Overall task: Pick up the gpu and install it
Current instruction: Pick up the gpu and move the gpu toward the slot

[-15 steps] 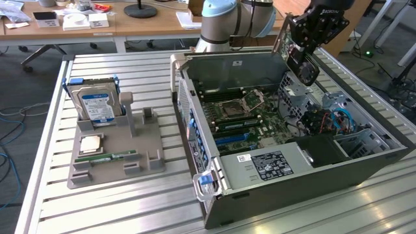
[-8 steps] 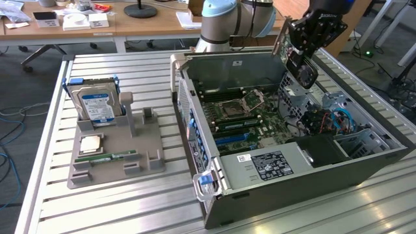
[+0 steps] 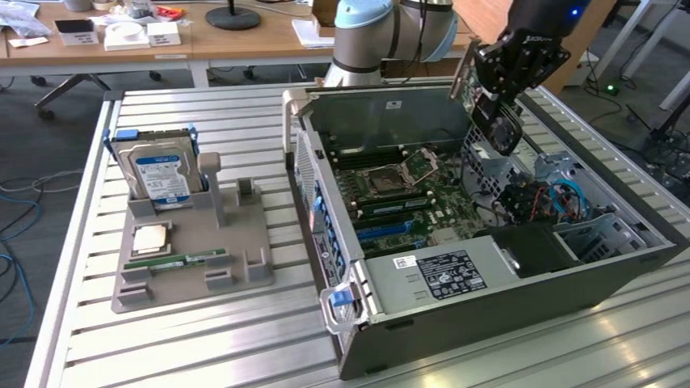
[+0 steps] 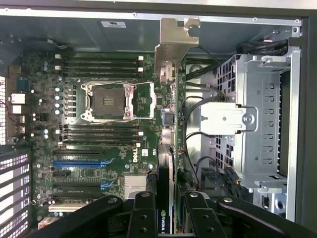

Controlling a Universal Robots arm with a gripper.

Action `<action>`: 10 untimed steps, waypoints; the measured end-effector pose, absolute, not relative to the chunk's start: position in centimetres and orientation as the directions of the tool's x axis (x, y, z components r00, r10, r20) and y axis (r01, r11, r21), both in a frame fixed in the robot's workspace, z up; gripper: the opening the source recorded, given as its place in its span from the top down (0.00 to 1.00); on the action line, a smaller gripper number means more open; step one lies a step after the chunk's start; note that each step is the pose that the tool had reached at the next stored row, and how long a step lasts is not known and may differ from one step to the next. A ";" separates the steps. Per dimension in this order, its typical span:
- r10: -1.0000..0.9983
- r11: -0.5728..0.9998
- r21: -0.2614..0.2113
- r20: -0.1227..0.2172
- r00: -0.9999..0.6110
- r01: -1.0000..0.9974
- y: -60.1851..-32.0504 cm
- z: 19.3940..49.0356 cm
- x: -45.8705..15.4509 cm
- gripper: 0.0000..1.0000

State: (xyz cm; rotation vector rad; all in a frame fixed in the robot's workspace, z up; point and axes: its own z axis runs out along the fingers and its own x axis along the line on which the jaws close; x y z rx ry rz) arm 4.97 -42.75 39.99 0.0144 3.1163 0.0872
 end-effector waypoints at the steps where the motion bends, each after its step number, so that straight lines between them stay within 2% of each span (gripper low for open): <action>1: 0.011 0.998 0.056 -0.024 -1.000 0.009 -42.8 39.8 5.0 0.74; 10: 0.014 0.998 0.056 -0.025 -1.000 0.013 -42.8 38.7 5.0 0.74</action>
